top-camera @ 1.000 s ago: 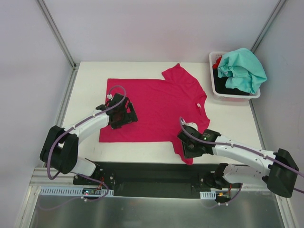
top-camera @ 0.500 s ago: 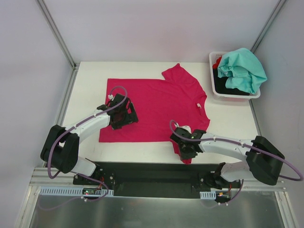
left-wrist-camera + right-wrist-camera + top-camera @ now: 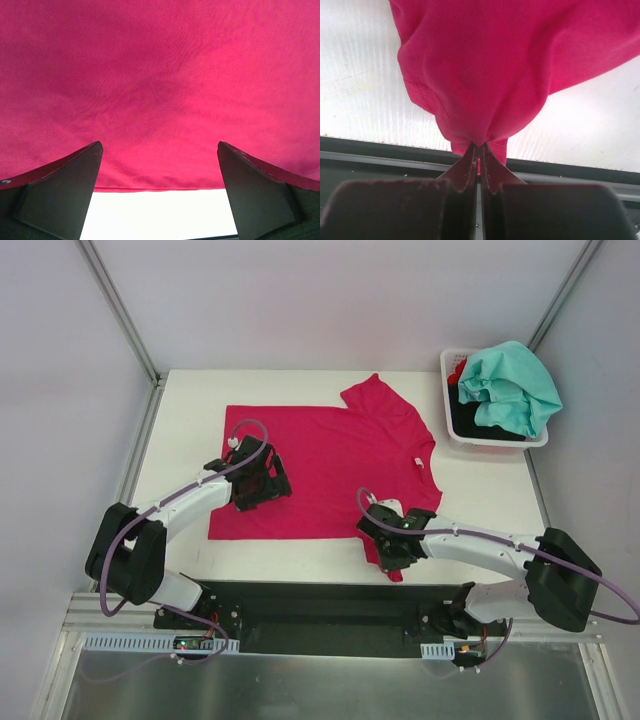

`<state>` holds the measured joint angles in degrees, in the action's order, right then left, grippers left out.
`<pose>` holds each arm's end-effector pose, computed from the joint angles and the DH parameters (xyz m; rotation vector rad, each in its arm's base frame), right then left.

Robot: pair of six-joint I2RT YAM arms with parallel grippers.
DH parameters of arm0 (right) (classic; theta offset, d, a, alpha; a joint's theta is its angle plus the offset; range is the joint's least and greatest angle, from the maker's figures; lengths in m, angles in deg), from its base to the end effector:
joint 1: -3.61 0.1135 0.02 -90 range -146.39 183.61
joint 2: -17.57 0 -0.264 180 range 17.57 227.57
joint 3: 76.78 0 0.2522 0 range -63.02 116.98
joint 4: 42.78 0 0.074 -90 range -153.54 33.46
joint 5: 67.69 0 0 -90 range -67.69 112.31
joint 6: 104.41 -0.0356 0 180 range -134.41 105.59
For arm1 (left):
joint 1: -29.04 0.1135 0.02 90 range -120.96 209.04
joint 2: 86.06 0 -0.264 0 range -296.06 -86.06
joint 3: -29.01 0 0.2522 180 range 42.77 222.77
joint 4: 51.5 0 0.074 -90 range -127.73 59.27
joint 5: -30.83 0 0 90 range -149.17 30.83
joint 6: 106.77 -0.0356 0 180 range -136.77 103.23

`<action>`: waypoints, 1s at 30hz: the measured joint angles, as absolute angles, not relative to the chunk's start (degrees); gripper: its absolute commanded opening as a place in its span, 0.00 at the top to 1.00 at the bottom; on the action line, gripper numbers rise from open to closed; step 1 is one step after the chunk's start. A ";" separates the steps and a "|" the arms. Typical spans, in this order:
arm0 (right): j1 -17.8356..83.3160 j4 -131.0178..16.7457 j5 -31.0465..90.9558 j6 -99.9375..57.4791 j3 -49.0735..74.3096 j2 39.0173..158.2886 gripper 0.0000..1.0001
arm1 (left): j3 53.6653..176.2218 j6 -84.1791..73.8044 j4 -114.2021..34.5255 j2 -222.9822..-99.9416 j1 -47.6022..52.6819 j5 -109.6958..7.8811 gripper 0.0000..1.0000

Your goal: Fold and stack the t-shirts

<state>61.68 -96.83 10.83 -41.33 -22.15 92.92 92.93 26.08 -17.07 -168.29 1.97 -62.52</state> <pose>0.1212 0.1810 0.1746 -0.7184 2.7180 0.0455 0.2592 -0.1301 0.2087 -0.3739 2.5153 -0.4303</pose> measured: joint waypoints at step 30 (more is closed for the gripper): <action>63.40 -104.31 -0.32 -37.86 -7.73 98.63 0.99 | 93.49 26.54 -16.83 -170.08 -0.19 -62.72 0.01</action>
